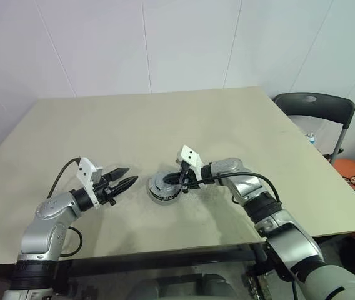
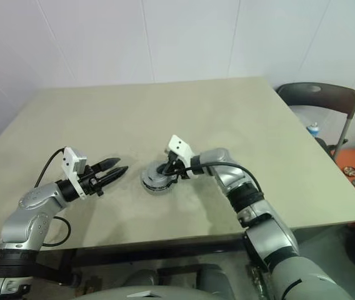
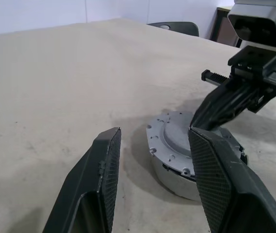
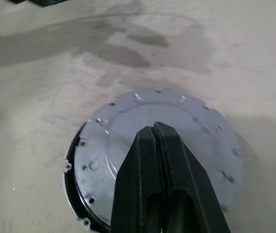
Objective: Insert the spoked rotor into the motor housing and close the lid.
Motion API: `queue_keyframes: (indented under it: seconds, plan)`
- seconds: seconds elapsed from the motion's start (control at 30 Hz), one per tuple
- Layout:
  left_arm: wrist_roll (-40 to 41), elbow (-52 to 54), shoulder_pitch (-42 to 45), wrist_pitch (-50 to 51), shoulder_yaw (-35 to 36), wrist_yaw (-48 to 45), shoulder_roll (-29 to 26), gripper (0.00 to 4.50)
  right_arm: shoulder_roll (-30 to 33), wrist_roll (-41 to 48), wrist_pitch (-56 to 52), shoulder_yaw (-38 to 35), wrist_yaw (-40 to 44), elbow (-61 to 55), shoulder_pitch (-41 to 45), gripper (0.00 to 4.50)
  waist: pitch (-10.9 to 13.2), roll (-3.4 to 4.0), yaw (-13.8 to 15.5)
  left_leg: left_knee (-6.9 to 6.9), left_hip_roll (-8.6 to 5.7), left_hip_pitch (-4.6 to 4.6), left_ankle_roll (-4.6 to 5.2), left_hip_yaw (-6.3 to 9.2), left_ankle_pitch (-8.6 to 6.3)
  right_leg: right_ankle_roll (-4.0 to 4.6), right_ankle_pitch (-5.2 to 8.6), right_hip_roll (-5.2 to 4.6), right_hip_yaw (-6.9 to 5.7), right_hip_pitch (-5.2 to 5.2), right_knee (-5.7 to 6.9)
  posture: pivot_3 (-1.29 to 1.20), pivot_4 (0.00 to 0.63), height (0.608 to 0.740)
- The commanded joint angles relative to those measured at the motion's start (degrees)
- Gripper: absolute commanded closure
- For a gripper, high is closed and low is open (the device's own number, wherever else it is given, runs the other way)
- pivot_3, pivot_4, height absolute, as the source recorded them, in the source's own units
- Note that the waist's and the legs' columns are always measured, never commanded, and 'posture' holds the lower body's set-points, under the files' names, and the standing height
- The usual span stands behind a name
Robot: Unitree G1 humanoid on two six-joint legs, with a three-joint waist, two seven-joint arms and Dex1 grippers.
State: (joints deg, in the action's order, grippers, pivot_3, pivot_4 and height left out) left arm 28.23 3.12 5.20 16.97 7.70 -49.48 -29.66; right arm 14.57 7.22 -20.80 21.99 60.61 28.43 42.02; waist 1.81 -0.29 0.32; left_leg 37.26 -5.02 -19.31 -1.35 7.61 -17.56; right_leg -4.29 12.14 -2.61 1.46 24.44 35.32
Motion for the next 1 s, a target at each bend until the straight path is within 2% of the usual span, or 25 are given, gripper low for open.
queue_keyframes:
  seconds: [0.03,0.27,0.53,0.7,0.83,0.93,1.0]
  plan:
    - [0.59,1.98,0.67,-0.80,1.50,0.43,-0.19,2.16,-0.18,-2.00,3.86,1.15,2.18,0.70,1.18,4.48,0.00,0.00,0.04,0.00,-0.01,0.00,0.00,0.00,0.00,0.00,0.00,0.00,0.00,0.00,0.00,0.00,0.000,0.740]
    - [0.55,2.44,0.09,-0.98,1.59,1.07,-0.07,2.16,0.96,-0.63,2.54,-0.72,4.95,-3.50,0.14,4.48,0.00,0.00,0.01,0.01,-0.02,0.02,-0.01,0.00,0.00,0.00,0.00,-0.01,0.00,-0.01,0.04,0.00,0.000,0.740]
    - [1.38,2.99,0.45,-0.44,2.39,1.29,-0.33,2.16,4.96,2.26,1.86,-5.29,2.26,-24.27,-5.96,4.48,0.00,0.01,0.36,-0.01,-0.02,-0.03,-0.01,0.01,0.00,0.00,0.00,-0.03,0.00,0.03,0.01,0.00,0.000,0.740]
    - [1.02,2.19,1.12,-0.46,1.92,0.93,-0.27,2.16,4.78,-1.35,2.53,-4.75,-5.38,-30.90,-10.90,4.48,-0.01,-0.01,0.37,0.00,-0.01,0.00,-0.01,0.01,0.00,-0.01,0.01,-0.04,0.00,-0.01,0.02,0.00,0.000,0.740]
    - [0.64,1.05,2.32,-0.52,1.22,0.78,0.04,2.16,1.49,-6.30,2.98,-3.12,-14.68,-29.07,-12.91,4.48,-0.01,-0.01,0.36,0.01,0.00,0.01,-0.03,0.00,0.01,0.00,0.00,-0.03,0.00,0.00,0.06,0.00,0.000,0.740]
    - [0.78,0.45,3.04,-0.19,0.96,0.02,-0.20,2.16,-0.66,-9.40,3.98,-0.71,-18.39,-27.80,-13.82,4.48,-0.01,-0.01,0.34,0.00,0.00,0.02,-0.05,0.02,0.02,0.00,0.00,-0.02,0.00,0.00,0.06,0.00,0.000,0.740]
    - [0.45,-0.14,3.54,-0.20,0.74,-0.38,-0.39,2.16,-2.12,-10.07,4.70,0.20,-19.73,-27.08,-14.28,4.12,-0.01,-0.01,0.32,-0.01,0.00,0.01,-0.05,0.01,0.02,0.00,0.00,-0.01,0.00,0.01,0.05,0.00,0.000,0.740]
